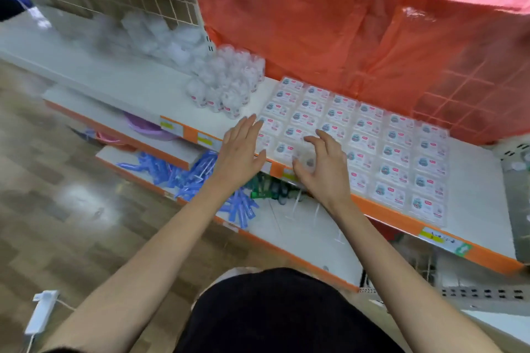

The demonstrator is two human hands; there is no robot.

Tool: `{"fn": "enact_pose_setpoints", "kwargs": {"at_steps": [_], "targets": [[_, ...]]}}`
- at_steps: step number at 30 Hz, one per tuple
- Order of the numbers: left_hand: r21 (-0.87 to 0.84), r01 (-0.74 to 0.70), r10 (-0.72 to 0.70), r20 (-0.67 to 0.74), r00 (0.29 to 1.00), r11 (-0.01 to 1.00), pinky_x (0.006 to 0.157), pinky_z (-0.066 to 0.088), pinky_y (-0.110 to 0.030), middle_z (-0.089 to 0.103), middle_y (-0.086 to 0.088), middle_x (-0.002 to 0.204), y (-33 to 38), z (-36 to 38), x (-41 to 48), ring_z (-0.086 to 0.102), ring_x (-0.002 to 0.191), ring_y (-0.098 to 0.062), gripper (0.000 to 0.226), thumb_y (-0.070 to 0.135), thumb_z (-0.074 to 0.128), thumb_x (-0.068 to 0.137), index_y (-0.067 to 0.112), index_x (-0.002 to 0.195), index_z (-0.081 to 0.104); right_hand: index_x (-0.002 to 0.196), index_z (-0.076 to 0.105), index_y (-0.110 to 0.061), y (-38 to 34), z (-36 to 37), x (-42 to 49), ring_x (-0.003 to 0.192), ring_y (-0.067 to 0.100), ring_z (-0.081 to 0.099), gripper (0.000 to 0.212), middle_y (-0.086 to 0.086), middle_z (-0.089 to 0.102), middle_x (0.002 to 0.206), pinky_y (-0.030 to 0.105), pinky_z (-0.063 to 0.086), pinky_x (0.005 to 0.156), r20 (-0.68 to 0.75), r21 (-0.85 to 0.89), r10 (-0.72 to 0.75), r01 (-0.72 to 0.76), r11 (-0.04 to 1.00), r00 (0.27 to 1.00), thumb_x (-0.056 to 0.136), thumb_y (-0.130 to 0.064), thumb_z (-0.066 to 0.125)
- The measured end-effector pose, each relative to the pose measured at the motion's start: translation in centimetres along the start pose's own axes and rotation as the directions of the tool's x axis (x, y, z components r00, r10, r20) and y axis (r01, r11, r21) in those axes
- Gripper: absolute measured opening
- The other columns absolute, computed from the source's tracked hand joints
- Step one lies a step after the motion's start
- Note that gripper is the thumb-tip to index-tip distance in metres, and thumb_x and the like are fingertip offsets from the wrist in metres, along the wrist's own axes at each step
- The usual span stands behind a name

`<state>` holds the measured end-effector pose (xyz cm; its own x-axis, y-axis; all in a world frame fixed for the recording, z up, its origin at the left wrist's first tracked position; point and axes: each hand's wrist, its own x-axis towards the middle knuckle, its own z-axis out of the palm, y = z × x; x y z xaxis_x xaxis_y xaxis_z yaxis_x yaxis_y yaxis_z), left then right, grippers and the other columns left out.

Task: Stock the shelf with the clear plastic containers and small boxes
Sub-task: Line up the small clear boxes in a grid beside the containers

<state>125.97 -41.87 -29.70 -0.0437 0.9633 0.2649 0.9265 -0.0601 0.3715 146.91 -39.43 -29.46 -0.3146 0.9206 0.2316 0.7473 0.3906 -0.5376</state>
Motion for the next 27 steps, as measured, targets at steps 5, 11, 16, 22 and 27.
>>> {"fn": "enact_pose_setpoints", "kwargs": {"at_steps": [5,11,16,22,27], "targets": [[0.043,0.128,-0.123,-0.092,0.988,0.991,0.114,0.023,-0.049,0.034,-0.017,0.154,-9.6,-6.5,-2.5,0.030,0.143,-0.034,0.061,0.022,0.063,0.089,0.002,0.142,0.043,0.135,0.051,-0.010,-10.3,5.6,4.3,0.141,0.031,0.033,0.054,0.015,0.038,0.151,0.045,0.029,0.110,0.062,0.014,-0.101,0.100,0.995,0.993,0.088,-0.031,0.066],[0.085,0.249,-0.232,-0.167,0.958,0.965,0.109,0.032,-0.049,0.040,-0.018,0.150,-20.0,-13.5,-6.2,0.038,0.138,-0.036,0.063,0.021,0.066,0.082,0.001,0.139,0.047,0.139,0.046,-0.007,-22.0,12.3,8.2,0.143,0.031,0.029,0.056,0.016,0.033,0.155,0.043,0.028,0.109,0.119,0.018,-0.200,0.199,0.980,0.973,0.091,-0.031,0.064],[0.104,0.318,-0.297,-0.178,0.938,0.942,0.111,0.029,-0.045,0.041,-0.017,0.149,-26.5,-16.7,-8.0,0.037,0.139,-0.033,0.063,0.019,0.068,0.084,0.003,0.140,0.046,0.140,0.045,-0.006,-29.1,16.5,10.7,0.144,0.032,0.029,0.058,0.019,0.030,0.156,0.042,0.028,0.109,0.166,0.017,-0.241,0.242,0.970,0.956,0.091,-0.031,0.064],[0.086,0.382,-0.359,-0.202,0.911,0.920,0.112,0.029,-0.045,0.040,-0.017,0.150,-33.8,-18.7,-7.1,0.036,0.139,-0.035,0.064,0.016,0.069,0.083,0.002,0.140,0.045,0.143,0.042,-0.008,-35.1,21.6,14.9,0.146,0.029,0.024,0.061,0.016,0.024,0.159,0.041,0.027,0.111,0.240,0.001,-0.284,0.293,0.956,0.928,0.091,-0.031,0.063],[0.097,0.418,-0.391,-0.215,0.895,0.903,0.116,0.021,-0.042,0.037,-0.017,0.152,-40.7,-20.5,-4.8,0.030,0.143,-0.033,0.060,0.018,0.065,0.087,0.001,0.140,0.044,0.145,0.040,-0.009,-38.9,27.0,19.8,0.146,0.028,0.022,0.062,0.015,0.022,0.160,0.039,0.023,0.113,0.278,0.020,-0.276,0.282,0.959,0.920,0.091,-0.032,0.061]]}}
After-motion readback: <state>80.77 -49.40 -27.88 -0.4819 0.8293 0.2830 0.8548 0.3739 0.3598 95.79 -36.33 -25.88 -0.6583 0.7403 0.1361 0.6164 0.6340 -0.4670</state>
